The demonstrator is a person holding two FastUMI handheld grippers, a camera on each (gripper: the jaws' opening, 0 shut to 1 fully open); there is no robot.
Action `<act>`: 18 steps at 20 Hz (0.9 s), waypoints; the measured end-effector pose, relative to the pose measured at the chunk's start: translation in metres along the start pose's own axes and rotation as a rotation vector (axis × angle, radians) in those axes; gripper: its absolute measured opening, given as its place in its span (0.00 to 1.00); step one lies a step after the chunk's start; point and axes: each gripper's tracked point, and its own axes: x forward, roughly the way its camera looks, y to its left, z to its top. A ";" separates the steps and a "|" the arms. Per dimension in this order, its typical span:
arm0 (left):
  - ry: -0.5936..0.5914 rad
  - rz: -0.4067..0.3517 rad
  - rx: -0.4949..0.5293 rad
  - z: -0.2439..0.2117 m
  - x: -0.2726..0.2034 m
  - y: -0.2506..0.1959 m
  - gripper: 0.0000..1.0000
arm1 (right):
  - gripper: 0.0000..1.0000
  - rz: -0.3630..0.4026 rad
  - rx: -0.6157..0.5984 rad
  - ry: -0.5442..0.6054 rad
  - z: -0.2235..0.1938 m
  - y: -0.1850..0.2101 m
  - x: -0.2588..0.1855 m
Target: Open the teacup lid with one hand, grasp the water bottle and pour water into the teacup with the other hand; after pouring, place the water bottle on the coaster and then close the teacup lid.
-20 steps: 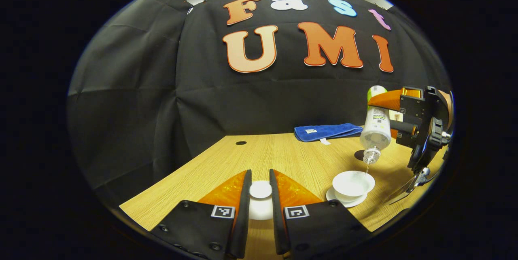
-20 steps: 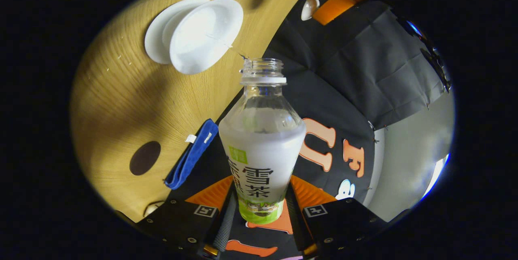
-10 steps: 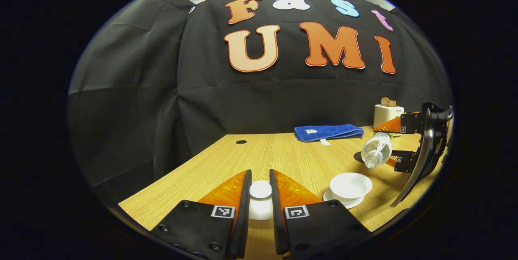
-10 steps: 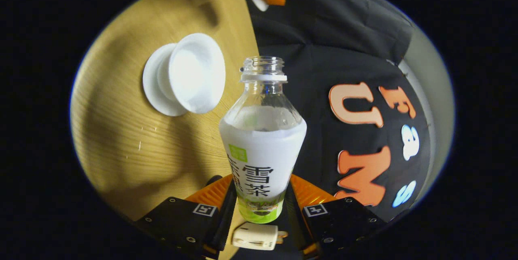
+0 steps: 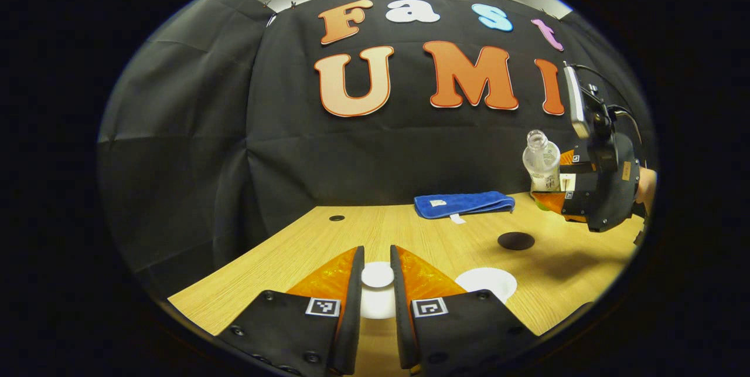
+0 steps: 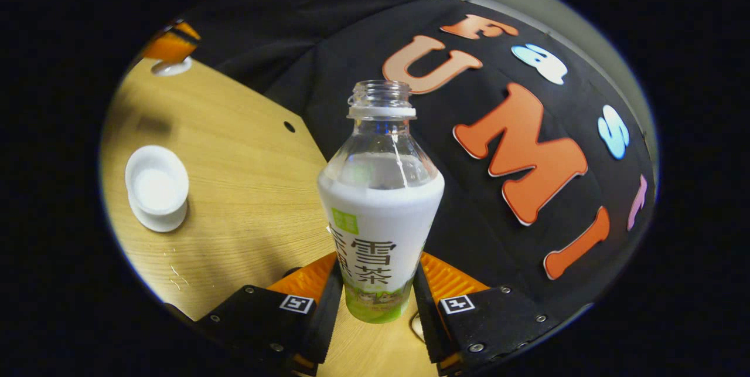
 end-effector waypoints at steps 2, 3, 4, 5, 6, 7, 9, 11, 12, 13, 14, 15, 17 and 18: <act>-0.009 0.003 0.009 0.004 -0.003 -0.001 0.30 | 0.64 0.025 0.159 0.014 -0.007 -0.005 0.002; -0.014 0.006 0.009 0.006 -0.004 0.000 0.30 | 0.64 0.047 0.242 0.016 -0.008 -0.006 0.004; -0.018 0.007 0.008 0.008 -0.004 -0.001 0.30 | 0.64 0.072 0.317 0.018 -0.008 -0.005 0.004; -0.020 0.009 0.009 0.008 -0.004 -0.001 0.30 | 0.64 0.093 0.383 0.019 -0.009 -0.004 0.006; -0.021 0.008 0.008 0.009 -0.005 -0.002 0.31 | 0.64 0.098 0.436 0.022 -0.015 -0.006 0.009; -0.023 0.007 0.005 0.009 -0.006 -0.004 0.31 | 0.64 0.102 0.475 0.031 -0.017 -0.007 0.013; -0.021 0.006 -0.001 0.010 -0.007 -0.004 0.31 | 0.64 0.106 0.547 0.046 -0.021 -0.006 0.022; -0.019 0.008 -0.006 0.008 -0.006 -0.005 0.30 | 0.64 0.130 0.630 0.061 -0.026 0.000 0.032; -0.018 0.011 -0.008 0.008 -0.006 -0.005 0.30 | 0.64 0.141 0.665 0.072 -0.030 0.004 0.034; -0.016 0.011 -0.009 0.007 -0.005 -0.005 0.30 | 0.64 0.150 0.687 0.086 -0.034 0.008 0.040; -0.013 0.013 -0.010 0.007 -0.005 -0.006 0.30 | 0.64 0.160 0.707 0.105 -0.038 0.013 0.044; -0.013 0.011 -0.012 0.007 -0.006 -0.005 0.30 | 0.64 0.175 0.730 0.120 -0.038 0.016 0.044; -0.009 0.012 -0.019 0.005 -0.003 -0.005 0.30 | 0.64 0.201 0.762 0.147 -0.042 0.022 0.045; -0.007 0.013 -0.019 0.005 -0.003 -0.005 0.30 | 0.64 0.200 0.759 0.157 -0.046 0.025 0.047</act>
